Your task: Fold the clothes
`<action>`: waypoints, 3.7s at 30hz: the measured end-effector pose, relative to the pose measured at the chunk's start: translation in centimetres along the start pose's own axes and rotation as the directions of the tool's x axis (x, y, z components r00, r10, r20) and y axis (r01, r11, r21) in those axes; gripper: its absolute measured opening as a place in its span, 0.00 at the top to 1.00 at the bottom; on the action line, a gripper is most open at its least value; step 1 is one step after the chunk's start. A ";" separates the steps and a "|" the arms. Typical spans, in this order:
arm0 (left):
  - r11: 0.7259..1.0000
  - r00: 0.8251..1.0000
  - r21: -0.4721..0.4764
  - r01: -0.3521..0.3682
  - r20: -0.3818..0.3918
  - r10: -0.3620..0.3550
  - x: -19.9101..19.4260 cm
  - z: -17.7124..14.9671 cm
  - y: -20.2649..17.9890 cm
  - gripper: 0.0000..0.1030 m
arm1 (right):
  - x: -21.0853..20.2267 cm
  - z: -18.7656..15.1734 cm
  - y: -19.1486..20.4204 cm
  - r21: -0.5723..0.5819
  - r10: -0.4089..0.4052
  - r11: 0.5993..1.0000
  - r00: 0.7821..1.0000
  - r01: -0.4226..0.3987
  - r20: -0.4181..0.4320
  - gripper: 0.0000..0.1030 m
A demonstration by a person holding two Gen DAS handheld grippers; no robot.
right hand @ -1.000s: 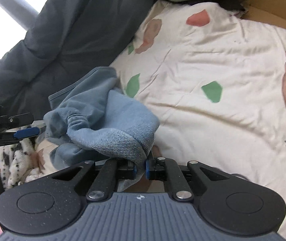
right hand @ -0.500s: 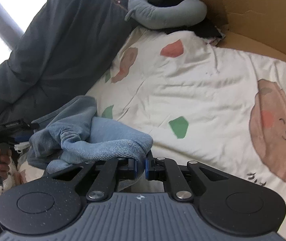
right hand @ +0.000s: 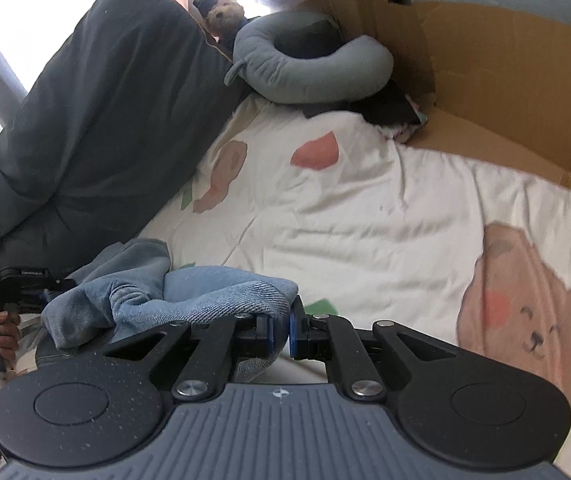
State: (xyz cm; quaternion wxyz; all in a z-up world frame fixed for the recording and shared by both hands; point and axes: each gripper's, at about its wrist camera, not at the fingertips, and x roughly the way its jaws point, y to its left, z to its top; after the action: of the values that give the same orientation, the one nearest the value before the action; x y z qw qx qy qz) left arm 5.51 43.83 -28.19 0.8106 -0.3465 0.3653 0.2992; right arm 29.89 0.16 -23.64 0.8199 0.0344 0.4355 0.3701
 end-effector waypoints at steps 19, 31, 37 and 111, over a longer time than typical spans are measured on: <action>0.979 0.968 -0.012 0.206 0.149 -0.201 -10.1 -0.2 -1.3 0.86 | 1.2 13.4 2.7 -0.200 -0.073 0.974 0.985 0.105 0.159 0.95; 0.956 0.956 0.023 0.294 0.000 -0.294 -10.9 -6.3 -4.4 0.87 | 1.6 9.2 -2.8 -0.112 -0.208 0.972 0.978 0.207 0.002 0.67; 0.934 0.934 0.060 0.353 -0.072 -0.349 -10.7 -9.0 -7.3 0.87 | -1.6 5.8 -4.4 -0.076 -0.205 0.976 0.979 0.204 0.001 0.57; 0.901 0.932 0.345 0.264 -0.332 -0.146 -8.4 -9.8 -13.3 0.18 | -3.8 -13.2 -3.7 0.246 0.136 0.962 0.990 -0.121 -0.044 0.53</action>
State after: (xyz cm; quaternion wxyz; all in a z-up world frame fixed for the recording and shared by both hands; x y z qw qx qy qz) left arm 6.88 26.50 -21.74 0.8252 -0.2591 0.4958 0.0782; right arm 21.00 -8.43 -30.60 0.7704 0.1512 0.4987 0.3673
